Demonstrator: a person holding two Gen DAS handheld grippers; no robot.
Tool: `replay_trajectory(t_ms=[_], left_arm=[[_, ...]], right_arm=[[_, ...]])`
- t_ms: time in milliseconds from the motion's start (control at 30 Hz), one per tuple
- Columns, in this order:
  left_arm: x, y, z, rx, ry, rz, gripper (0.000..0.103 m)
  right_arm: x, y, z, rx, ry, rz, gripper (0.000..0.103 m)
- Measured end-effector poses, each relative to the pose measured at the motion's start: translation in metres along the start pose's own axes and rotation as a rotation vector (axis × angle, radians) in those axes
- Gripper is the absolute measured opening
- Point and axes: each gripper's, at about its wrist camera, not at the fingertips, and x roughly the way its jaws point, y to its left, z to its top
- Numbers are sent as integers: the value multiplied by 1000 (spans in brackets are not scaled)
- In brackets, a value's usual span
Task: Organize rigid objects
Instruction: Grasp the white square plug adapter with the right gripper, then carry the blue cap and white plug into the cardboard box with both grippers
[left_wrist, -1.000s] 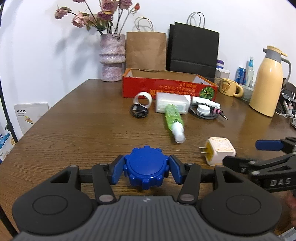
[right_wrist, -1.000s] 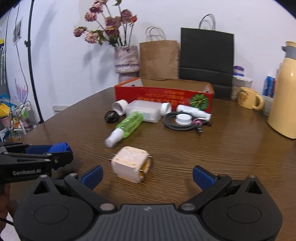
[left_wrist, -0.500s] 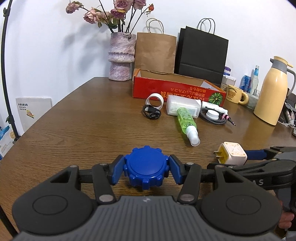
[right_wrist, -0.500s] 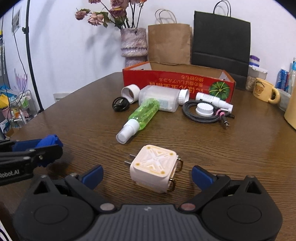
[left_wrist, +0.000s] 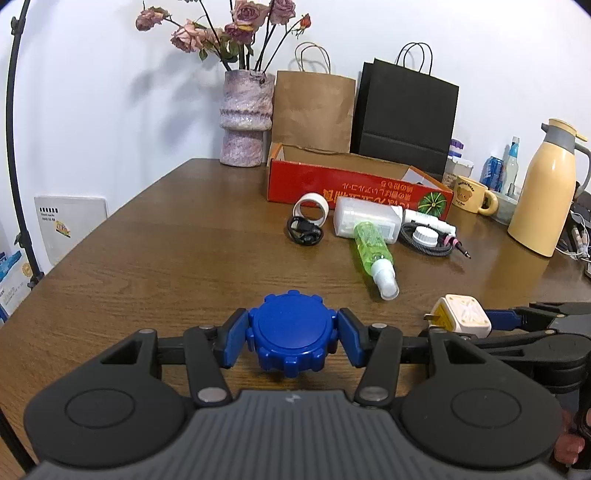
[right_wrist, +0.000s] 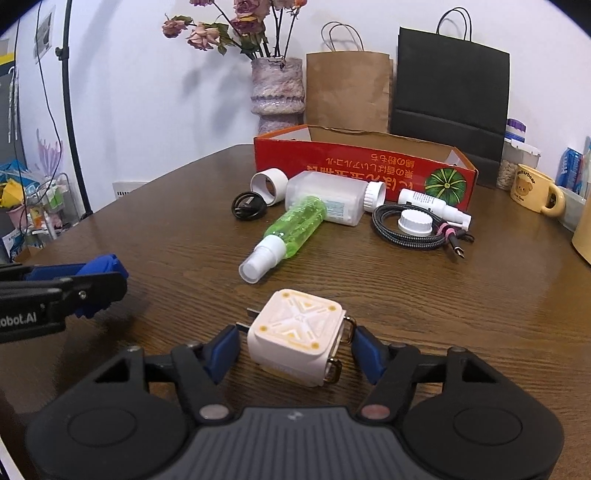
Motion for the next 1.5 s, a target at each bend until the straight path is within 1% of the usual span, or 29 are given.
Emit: replay_trajectory(t_ms=[233,400,767,1200,1367,1500], left_arm=[[0,-8,10,4,-18,-6,54],[1,-16,22,12,-34,-12,54],[16,-38,59,24,-61,-37,54],[34,-59,118,44,-164,-8,54],[51,-64,139,30,-176,-4,54],[68,-64,150,14,-173,4,54]], right_arm=[[-10,-11,4,17,-29,-1,67],[-20,-22,12,26,-71,-23,67],[-32,-48,48,34,-164,-63,67],[-22,-70,101,62,-229,-76,67],[-11,-80,123,78,-241,-86,67],[1,-88,137,89,-245,-95,67]])
